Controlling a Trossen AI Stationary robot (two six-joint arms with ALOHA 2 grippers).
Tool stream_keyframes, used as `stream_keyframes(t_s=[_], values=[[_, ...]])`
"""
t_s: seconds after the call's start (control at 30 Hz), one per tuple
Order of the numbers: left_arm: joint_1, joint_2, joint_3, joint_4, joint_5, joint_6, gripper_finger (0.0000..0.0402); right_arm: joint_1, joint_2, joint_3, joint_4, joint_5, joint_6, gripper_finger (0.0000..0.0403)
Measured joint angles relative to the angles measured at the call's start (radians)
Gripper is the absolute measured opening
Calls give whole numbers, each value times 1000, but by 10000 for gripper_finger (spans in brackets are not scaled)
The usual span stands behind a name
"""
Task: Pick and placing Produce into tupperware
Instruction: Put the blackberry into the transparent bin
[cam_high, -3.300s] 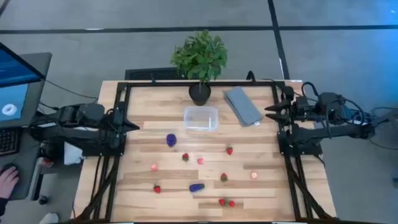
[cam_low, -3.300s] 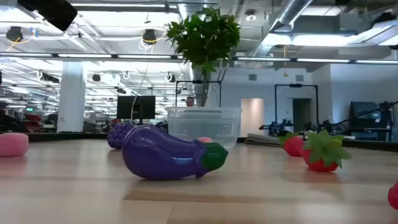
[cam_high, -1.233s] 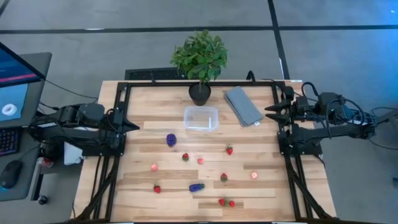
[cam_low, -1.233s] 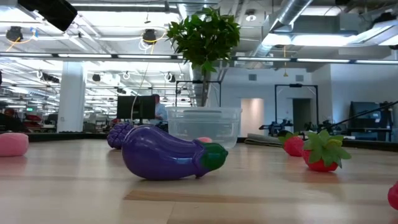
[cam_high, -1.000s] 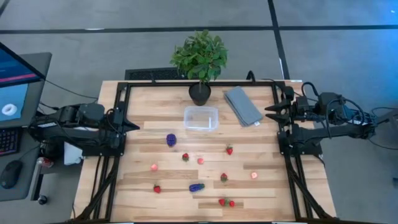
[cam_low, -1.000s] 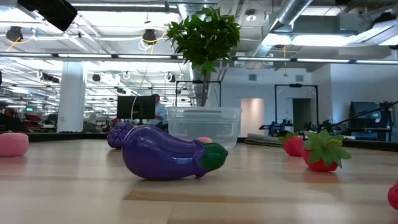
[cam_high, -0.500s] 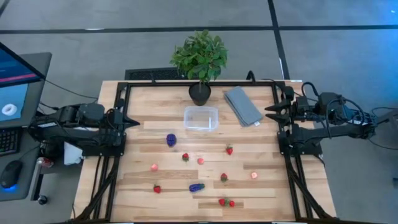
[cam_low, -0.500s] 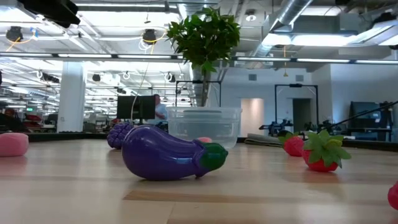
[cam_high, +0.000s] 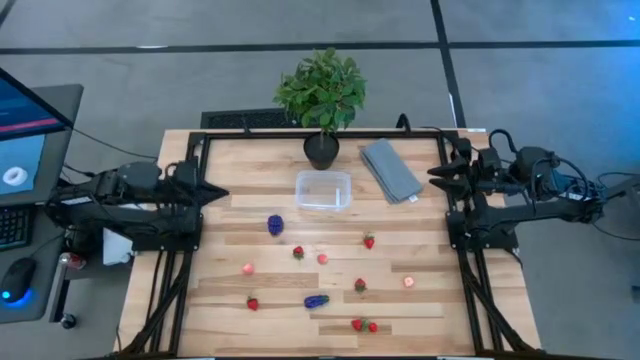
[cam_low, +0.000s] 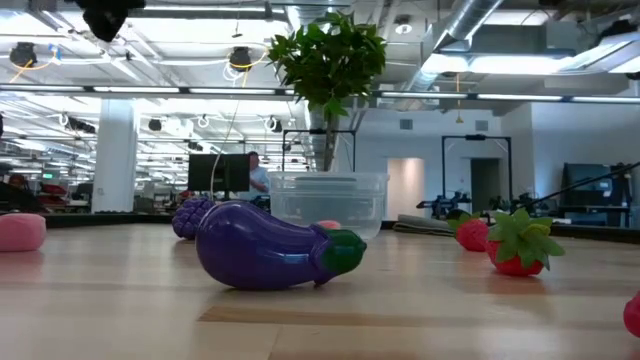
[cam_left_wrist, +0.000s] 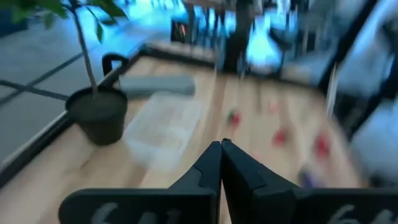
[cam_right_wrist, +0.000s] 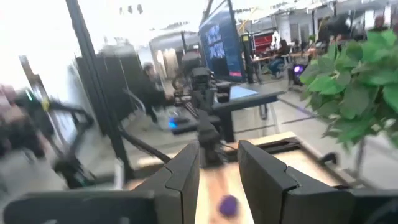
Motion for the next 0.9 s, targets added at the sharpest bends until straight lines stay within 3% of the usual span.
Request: stream_keyframes(t_s=[0.1, 0.2, 0.4, 0.57, 0.9], values=[[0, 18, 0, 143, -51, -93, 0, -1, -1, 0, 27, 0, 111, 134], [0, 59, 0, 313, -67, -69, 0, -1, 0, 0, 45, 0, 136, 133], [0, 202, 0, 708, -69, 173, 0, -1, 1, 0, 61, 0, 122, 133], [0, 276, -1, 704, -9, 197, 0, -1, 1, 0, 61, 0, 122, 134], [0, 333, -1, 574, 30, 61, 0, -2, 1, 0, 53, 9, 213, 134]])
